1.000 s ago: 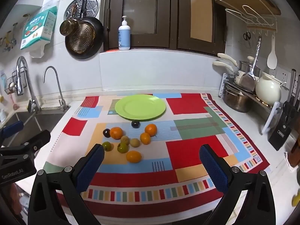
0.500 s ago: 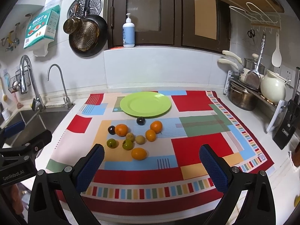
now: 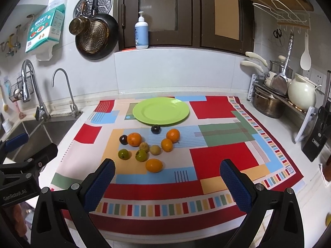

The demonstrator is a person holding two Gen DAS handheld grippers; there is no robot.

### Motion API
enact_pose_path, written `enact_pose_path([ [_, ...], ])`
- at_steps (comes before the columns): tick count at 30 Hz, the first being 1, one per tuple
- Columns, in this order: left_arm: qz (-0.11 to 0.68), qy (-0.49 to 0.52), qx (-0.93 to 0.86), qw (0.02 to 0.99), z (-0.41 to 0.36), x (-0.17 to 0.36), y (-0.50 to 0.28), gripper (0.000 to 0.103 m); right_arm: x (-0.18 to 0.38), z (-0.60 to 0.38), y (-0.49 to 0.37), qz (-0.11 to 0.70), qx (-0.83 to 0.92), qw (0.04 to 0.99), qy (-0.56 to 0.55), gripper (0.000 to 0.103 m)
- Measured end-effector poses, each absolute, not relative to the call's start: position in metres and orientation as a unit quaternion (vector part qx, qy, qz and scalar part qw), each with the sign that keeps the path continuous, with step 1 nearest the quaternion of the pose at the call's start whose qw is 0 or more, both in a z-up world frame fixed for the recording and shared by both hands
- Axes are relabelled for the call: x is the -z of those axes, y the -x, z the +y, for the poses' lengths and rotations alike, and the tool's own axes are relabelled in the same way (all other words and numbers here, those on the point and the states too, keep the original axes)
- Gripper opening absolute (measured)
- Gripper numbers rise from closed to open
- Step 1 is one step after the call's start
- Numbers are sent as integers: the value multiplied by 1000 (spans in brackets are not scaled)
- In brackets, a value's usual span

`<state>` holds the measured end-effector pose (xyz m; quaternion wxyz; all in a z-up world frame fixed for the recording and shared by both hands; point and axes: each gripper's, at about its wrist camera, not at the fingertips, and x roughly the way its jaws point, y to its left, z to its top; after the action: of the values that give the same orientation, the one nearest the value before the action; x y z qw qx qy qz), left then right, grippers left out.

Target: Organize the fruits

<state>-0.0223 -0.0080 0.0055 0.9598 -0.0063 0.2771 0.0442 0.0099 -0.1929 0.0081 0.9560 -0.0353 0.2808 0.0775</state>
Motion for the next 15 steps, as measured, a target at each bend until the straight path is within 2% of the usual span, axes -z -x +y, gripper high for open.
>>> enact_pose_path([
  [15, 275, -3, -26, 961, -6, -6, 12, 102, -8, -193, -10, 281, -72, 956, 35, 102],
])
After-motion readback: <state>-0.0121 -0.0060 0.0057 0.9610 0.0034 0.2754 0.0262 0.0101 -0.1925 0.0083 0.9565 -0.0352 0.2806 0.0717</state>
